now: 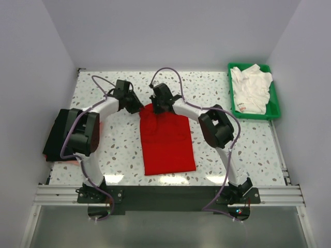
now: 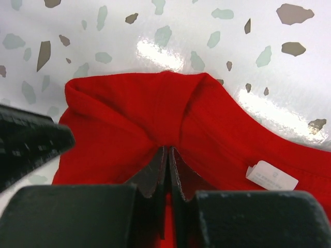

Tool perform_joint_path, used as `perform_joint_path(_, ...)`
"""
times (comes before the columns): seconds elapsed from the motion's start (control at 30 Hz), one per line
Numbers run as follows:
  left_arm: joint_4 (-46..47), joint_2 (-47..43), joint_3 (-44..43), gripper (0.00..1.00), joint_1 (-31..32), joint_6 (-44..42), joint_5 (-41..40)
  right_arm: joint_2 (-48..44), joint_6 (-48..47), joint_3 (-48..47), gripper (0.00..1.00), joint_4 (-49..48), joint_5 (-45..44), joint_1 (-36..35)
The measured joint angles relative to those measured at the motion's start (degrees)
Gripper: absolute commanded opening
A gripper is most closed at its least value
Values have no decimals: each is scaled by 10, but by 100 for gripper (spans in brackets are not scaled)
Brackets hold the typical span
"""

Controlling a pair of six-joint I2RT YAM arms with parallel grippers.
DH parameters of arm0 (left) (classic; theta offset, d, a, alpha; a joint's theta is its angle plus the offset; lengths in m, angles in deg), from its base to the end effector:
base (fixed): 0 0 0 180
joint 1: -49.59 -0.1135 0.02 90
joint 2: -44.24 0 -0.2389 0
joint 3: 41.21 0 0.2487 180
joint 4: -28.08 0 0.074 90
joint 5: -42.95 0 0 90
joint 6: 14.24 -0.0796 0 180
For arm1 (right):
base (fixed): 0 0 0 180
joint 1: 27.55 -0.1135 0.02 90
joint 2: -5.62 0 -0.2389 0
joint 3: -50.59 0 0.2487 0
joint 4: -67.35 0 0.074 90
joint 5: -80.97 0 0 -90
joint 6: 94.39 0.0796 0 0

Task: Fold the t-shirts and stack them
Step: Fold the tshirt

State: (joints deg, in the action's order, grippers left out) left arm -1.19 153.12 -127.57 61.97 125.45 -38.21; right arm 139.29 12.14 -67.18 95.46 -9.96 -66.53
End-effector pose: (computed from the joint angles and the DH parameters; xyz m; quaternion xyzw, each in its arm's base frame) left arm 0.4090 -0.1023 0.1243 -0.2775 0.9007 -0.2306 0.2421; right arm 0.4164 0.3353 0.1115 -0.1761 0.9035 0.1753 0.3492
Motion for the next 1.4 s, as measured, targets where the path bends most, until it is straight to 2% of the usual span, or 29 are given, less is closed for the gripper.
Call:
perform_joint_path(0.1,9,-7,7,45,16,-10,5,0,7,0,9,-1,3,0)
perform_joint_path(0.23,13,-9,14,47,35,-24,9,0,19,0,12,-2,4,1)
perform_joint_path(0.77,15,-9,19,44,53,-45,14,-6,113,38,29,-64,84,57)
perform_joint_path(0.93,15,-8,19,36,57,-45,17,-32,127,62,30,-74,87,68)
perform_joint_path(1.27,15,-8,19,10,59,-55,24,-97,127,99,30,-92,81,75)
perform_joint_path(1.4,15,-8,19,7,61,-58,28,-112,123,115,31,-91,76,78)
